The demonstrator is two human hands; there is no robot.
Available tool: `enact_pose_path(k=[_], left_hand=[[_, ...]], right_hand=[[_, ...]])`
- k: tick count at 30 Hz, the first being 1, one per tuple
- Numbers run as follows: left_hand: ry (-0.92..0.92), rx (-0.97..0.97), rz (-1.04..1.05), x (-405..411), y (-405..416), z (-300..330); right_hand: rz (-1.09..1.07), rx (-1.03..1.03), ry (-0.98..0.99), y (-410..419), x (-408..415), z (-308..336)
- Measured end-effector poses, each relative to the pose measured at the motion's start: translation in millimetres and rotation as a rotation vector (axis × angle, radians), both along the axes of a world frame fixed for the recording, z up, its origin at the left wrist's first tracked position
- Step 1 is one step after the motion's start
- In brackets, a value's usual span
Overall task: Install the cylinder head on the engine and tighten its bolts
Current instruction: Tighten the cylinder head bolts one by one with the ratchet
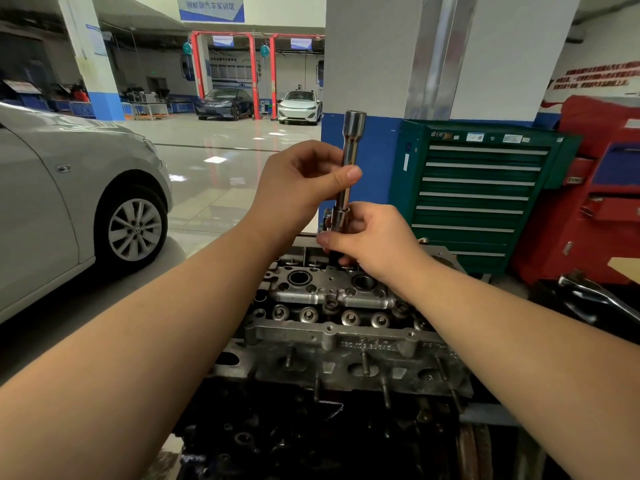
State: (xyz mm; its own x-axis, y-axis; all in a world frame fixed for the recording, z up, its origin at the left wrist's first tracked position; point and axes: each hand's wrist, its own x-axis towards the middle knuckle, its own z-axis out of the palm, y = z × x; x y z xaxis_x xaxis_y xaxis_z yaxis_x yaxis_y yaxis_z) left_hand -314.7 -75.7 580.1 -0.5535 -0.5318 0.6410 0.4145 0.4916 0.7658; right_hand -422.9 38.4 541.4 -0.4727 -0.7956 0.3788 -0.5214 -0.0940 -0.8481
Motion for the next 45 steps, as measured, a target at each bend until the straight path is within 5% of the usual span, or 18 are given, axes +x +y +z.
enact_pose_path(k=[6, 13, 22, 31, 39, 45], left_hand=[[0.005, 0.042, -0.032, -2.4, -2.0, -0.5], [0.008, 0.114, -0.246, 0.4, 3.3, -1.2], [-0.003, 0.038, 0.013, -0.5, -1.3, 0.8], [0.012, 0.139, -0.292, 1.8, 2.8, 1.5], [-0.022, 0.017, 0.028, -0.3, -4.0, 3.0], [-0.009, 0.074, -0.103, -0.4, -0.6, 3.2]], right_hand=[[0.136, -0.046, -0.043, 5.8, -0.8, 1.5], [-0.088, -0.088, 0.040, 0.1, 2.0, 5.2], [0.088, -0.065, 0.023, 3.6, 6.7, 4.1], [-0.062, -0.112, -0.007, 0.8, 5.6, 4.2], [0.089, -0.080, -0.056, 4.8, 6.1, 3.8], [0.045, -0.040, -0.066, 3.2, 2.8, 2.5]])
